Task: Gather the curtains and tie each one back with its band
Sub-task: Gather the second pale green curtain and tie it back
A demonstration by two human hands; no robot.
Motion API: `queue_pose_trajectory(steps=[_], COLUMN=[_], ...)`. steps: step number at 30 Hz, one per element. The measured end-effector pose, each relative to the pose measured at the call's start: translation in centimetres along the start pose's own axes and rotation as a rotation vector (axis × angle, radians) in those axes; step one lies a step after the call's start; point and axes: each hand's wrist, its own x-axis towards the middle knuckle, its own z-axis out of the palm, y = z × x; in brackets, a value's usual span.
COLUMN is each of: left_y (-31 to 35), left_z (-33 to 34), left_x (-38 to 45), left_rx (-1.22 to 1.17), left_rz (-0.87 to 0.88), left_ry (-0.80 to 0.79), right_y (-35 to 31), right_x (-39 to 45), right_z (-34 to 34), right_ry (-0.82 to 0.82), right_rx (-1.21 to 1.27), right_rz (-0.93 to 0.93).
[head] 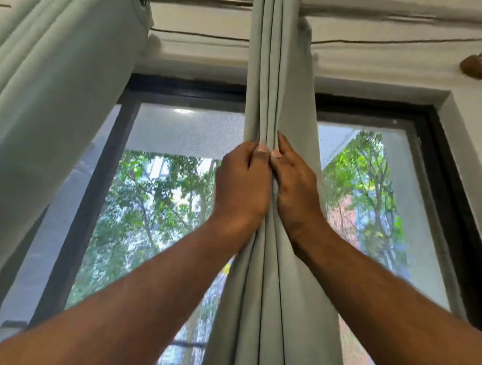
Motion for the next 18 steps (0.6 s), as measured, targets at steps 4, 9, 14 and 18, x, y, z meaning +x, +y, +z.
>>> queue_pose_trajectory(steps=[4,9,14,18], left_y=[0.1,0.6,0.8,0.0], left_z=[0.2,-0.5,-2.5,-4.2], left_x=[-3.7,-6.2,-8.2,-10.3], left_rx=[-0.132,-0.251,-0.228,-0.214], left_rz=[-0.115,-0.133,-0.135,-0.196], left_ry=[0.031,-0.043,-0.01,-0.097], right_y=[-0.1,-0.9,-1.2,-0.9], right_x=[-2.9,-5.6,-9.5,-11.8], right_z=[-0.1,-0.1,-0.1,0.7], right_ry=[0.041,0.081,0.113,0.14], right_rx=[0.034,0.075,-0.074,-0.122], right_rz=[0.008,0.046,0.03,0.052])
